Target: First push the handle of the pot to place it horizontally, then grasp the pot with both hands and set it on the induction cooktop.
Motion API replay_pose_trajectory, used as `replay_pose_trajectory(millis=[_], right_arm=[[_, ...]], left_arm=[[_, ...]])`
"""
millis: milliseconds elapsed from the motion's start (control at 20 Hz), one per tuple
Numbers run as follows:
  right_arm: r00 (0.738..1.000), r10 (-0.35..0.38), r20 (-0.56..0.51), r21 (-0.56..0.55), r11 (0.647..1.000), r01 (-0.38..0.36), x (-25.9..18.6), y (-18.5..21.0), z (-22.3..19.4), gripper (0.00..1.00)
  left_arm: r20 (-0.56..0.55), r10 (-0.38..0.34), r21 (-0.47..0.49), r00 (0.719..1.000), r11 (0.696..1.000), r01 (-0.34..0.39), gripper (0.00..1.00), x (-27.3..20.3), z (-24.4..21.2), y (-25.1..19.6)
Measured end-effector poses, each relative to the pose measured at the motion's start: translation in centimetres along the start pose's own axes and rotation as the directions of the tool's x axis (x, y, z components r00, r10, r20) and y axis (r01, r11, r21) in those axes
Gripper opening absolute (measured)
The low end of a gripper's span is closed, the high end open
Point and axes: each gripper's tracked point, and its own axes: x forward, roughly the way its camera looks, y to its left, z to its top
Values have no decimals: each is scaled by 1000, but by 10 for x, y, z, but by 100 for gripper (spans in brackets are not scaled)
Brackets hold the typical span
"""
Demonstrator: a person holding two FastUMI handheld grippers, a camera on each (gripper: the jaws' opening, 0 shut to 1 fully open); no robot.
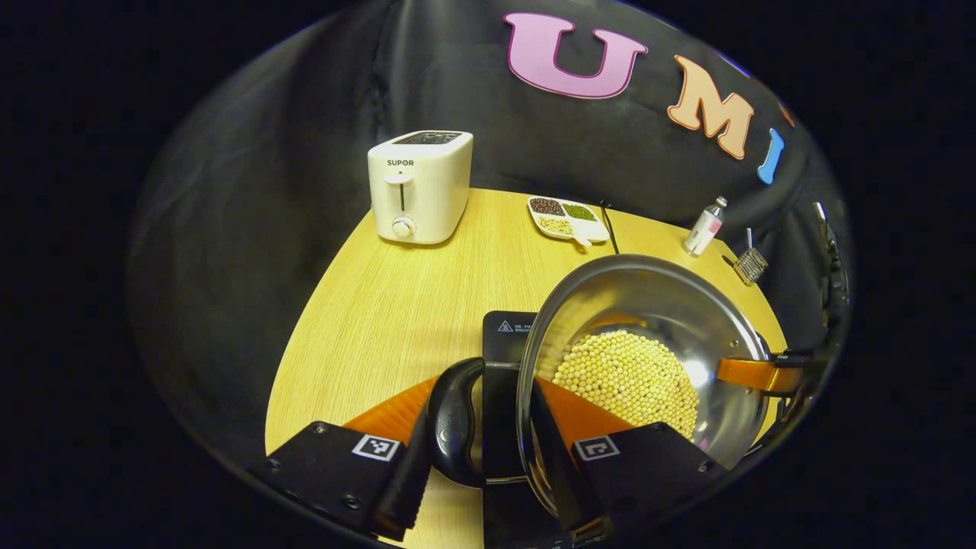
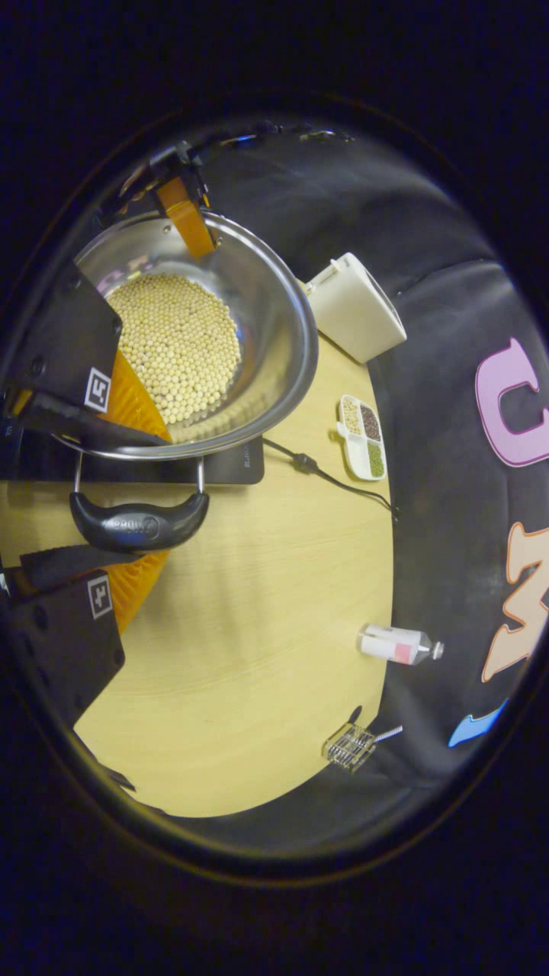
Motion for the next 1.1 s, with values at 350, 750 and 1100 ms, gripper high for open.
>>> replay_pose_trajectory(millis=[350,750,1100], right_arm=[[1000,13,21,-22,1000,-12,1,9,1,81],[999,31,41,-8,1000,-31,1,12,8,95],[993,32,115,-17,999,-31,-10,11,27,95]], left_arm=[[70,6,76,998,997,-11,76,-3,19,-4],[72,20,105,997,994,-28,99,-3,23,-3],[138,26,142,990,989,-46,98,-18,40,-5]])
